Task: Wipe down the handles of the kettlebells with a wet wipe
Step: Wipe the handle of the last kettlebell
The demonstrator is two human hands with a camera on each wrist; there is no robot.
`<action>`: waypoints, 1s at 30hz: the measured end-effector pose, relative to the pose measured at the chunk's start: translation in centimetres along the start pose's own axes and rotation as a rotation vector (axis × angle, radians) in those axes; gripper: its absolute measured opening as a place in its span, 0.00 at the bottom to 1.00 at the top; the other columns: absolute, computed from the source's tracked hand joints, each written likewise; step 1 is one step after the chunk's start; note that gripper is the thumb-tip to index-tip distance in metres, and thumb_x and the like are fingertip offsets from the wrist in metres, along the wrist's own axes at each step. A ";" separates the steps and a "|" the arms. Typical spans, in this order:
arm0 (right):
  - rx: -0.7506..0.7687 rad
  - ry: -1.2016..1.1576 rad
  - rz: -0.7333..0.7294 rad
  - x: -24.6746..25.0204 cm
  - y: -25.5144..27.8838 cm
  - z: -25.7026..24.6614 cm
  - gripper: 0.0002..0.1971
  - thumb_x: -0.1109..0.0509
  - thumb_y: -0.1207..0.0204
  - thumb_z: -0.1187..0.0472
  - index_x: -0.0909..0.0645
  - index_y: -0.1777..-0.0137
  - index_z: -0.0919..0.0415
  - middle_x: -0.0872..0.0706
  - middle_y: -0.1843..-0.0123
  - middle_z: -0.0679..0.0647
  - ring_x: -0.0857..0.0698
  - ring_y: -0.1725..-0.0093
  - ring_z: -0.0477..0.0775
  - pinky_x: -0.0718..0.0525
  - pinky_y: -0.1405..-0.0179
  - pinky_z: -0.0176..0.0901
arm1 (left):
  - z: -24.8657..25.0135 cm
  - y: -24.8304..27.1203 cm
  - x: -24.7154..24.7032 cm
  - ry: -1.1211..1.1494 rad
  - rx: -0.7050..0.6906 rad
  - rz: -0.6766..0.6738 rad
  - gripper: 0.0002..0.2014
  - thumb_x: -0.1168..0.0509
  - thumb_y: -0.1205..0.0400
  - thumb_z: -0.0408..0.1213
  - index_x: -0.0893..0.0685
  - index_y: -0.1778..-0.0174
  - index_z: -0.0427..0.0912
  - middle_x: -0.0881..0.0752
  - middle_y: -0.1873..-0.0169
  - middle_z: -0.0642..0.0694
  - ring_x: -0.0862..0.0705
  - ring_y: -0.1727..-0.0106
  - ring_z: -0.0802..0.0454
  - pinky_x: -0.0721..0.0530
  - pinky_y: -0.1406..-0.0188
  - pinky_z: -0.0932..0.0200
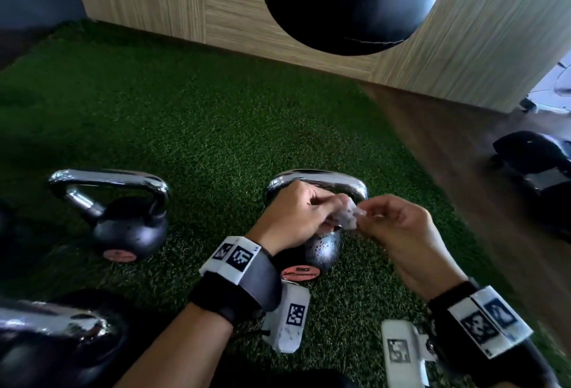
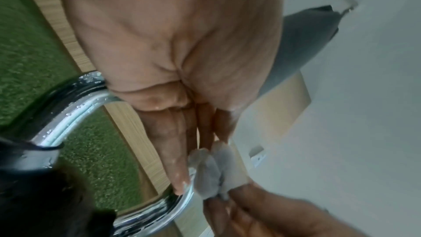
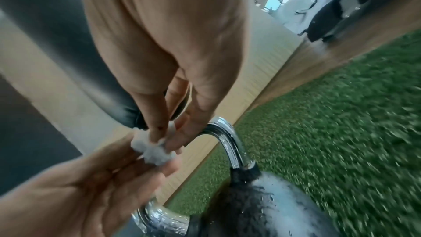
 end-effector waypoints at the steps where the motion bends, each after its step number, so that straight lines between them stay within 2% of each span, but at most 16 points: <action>1: 0.067 0.073 0.050 -0.1 0.0 -0.9 0.13 0.15 0.40 0.58 0.12 0.56 0.57 0.08 0.56 0.56 0.10 0.59 0.49 0.11 0.60 0.37 | 0.2 0.1 0.3 0.037 -0.012 0.006 0.14 0.28 0.16 0.49 0.06 0.45 0.43 0.05 0.50 0.46 0.06 0.46 0.44 0.10 0.40 0.34; 4: 0.242 0.402 0.227 -0.3 -0.1 -3.1 0.14 0.13 0.37 0.54 0.16 0.59 0.50 0.09 0.61 0.47 0.11 0.62 0.43 0.13 0.61 0.34 | 1.0 0.2 1.8 0.018 -0.082 0.117 0.14 0.23 0.22 0.50 0.06 0.43 0.49 0.06 0.46 0.54 0.08 0.42 0.53 0.12 0.35 0.41; 6: 0.338 0.508 0.275 -0.9 -0.5 -4.1 0.15 0.15 0.36 0.48 0.18 0.58 0.47 0.11 0.62 0.44 0.14 0.64 0.42 0.17 0.66 0.29 | 1.7 0.4 2.7 0.004 -0.133 0.183 0.10 0.22 0.22 0.45 0.06 0.45 0.51 0.06 0.48 0.57 0.08 0.44 0.57 0.11 0.37 0.47; 8: 0.344 0.464 0.205 -1.3 -1.1 -4.1 0.19 0.16 0.35 0.41 0.18 0.50 0.44 0.12 0.58 0.44 0.14 0.60 0.41 0.16 0.65 0.29 | 2.7 0.7 3.9 0.032 -0.228 0.284 0.08 0.23 0.21 0.38 0.06 0.47 0.51 0.05 0.53 0.59 0.06 0.50 0.57 0.08 0.46 0.56; 10: 0.303 0.321 0.066 -1.5 -1.8 -3.2 0.25 0.18 0.33 0.39 0.21 0.38 0.39 0.14 0.48 0.43 0.14 0.51 0.39 0.14 0.59 0.32 | 3.5 1.3 5.4 0.033 -0.343 0.461 0.09 0.23 0.20 0.33 0.06 0.48 0.50 0.06 0.58 0.63 0.07 0.55 0.63 0.11 0.56 0.69; 11: 0.282 0.267 0.060 -1.1 -2.0 -2.5 0.27 0.19 0.32 0.41 0.23 0.34 0.37 0.16 0.43 0.44 0.16 0.47 0.38 0.15 0.56 0.32 | 3.7 1.6 6.0 0.006 -0.395 0.547 0.08 0.24 0.20 0.31 0.07 0.47 0.46 0.07 0.59 0.63 0.08 0.58 0.67 0.14 0.59 0.74; 13: 0.176 0.239 0.212 0.8 -2.9 0.0 0.29 0.19 0.33 0.49 0.25 0.33 0.35 0.18 0.39 0.45 0.18 0.42 0.41 0.19 0.54 0.34 | 4.4 1.8 6.7 -0.126 -0.474 0.647 0.09 0.26 0.18 0.32 0.07 0.43 0.38 0.08 0.56 0.57 0.10 0.60 0.72 0.16 0.63 0.78; 15: -0.117 0.248 0.316 2.1 -3.8 3.6 0.36 0.16 0.36 0.57 0.29 0.30 0.41 0.18 0.39 0.49 0.18 0.45 0.45 0.20 0.55 0.43 | 4.8 1.4 6.7 -0.274 -0.521 0.644 0.09 0.26 0.17 0.32 0.07 0.42 0.36 0.06 0.50 0.50 0.08 0.54 0.67 0.09 0.57 0.68; 17: -0.393 0.223 0.207 1.2 -4.3 7.3 0.39 0.14 0.37 0.62 0.30 0.29 0.50 0.17 0.45 0.48 0.19 0.50 0.46 0.20 0.51 0.46 | 5.2 0.5 5.7 -0.432 -0.567 0.572 0.08 0.26 0.18 0.32 0.06 0.45 0.37 0.06 0.48 0.47 0.07 0.51 0.60 0.07 0.51 0.59; 18: -0.449 0.177 0.135 0.3 -4.6 8.8 0.35 0.14 0.36 0.62 0.27 0.31 0.54 0.15 0.46 0.49 0.18 0.52 0.46 0.20 0.51 0.44 | 5.2 0.1 5.0 -0.507 -0.581 0.524 0.08 0.26 0.19 0.33 0.05 0.46 0.38 0.05 0.49 0.48 0.07 0.50 0.59 0.08 0.50 0.58; 20: -0.458 0.058 0.069 -1.4 -5.2 11.0 0.26 0.15 0.33 0.62 0.18 0.36 0.64 0.08 0.44 0.55 0.10 0.50 0.52 0.14 0.52 0.45 | 5.0 -0.8 3.7 -0.596 -0.568 0.438 0.06 0.24 0.20 0.35 0.04 0.49 0.41 0.05 0.50 0.49 0.07 0.52 0.59 0.08 0.50 0.57; 21: -0.452 0.005 0.082 -2.0 -5.3 11.8 0.23 0.16 0.31 0.63 0.15 0.37 0.65 0.08 0.42 0.59 0.08 0.45 0.58 0.11 0.46 0.52 | 4.8 -1.1 3.4 -0.615 -0.548 0.410 0.05 0.24 0.20 0.37 0.04 0.51 0.43 0.05 0.51 0.50 0.07 0.54 0.59 0.09 0.52 0.56; 23: -0.436 -0.065 0.139 -2.4 -5.2 12.6 0.19 0.17 0.30 0.64 0.13 0.40 0.66 0.08 0.42 0.63 0.10 0.39 0.67 0.13 0.34 0.64 | 4.5 -1.5 3.1 -0.641 -0.521 0.384 0.04 0.24 0.20 0.38 0.03 0.52 0.46 0.05 0.51 0.53 0.08 0.56 0.59 0.09 0.54 0.56; 26: -0.400 -0.128 0.106 -2.7 -4.9 12.7 0.17 0.17 0.29 0.63 0.12 0.41 0.65 0.07 0.44 0.62 0.10 0.39 0.68 0.14 0.35 0.68 | 4.1 -1.0 3.6 -0.628 -0.517 0.420 0.05 0.23 0.20 0.40 0.04 0.49 0.48 0.05 0.50 0.54 0.09 0.53 0.62 0.10 0.50 0.57; 28: -0.384 -0.153 0.066 -2.7 -4.7 12.2 0.18 0.18 0.28 0.64 0.14 0.39 0.66 0.07 0.43 0.64 0.09 0.42 0.68 0.10 0.42 0.65 | 3.8 -0.3 4.4 -0.632 -0.519 0.507 0.06 0.22 0.20 0.41 0.04 0.50 0.47 0.05 0.51 0.55 0.10 0.51 0.63 0.12 0.47 0.52; 30: -0.374 -0.171 0.045 -2.6 -4.8 11.8 0.20 0.18 0.28 0.64 0.16 0.36 0.65 0.08 0.42 0.65 0.07 0.52 0.64 0.08 0.63 0.54 | 3.5 0.0 4.8 -0.684 -0.470 0.567 0.08 0.24 0.19 0.45 0.04 0.49 0.48 0.05 0.51 0.56 0.12 0.48 0.58 0.15 0.44 0.48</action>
Point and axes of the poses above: each hand's wrist, its own y-axis away from the middle knuckle, its own x-axis out of the back of the hand, z = x × y, the point moved 6 cm from there along -y, towards the middle knuckle
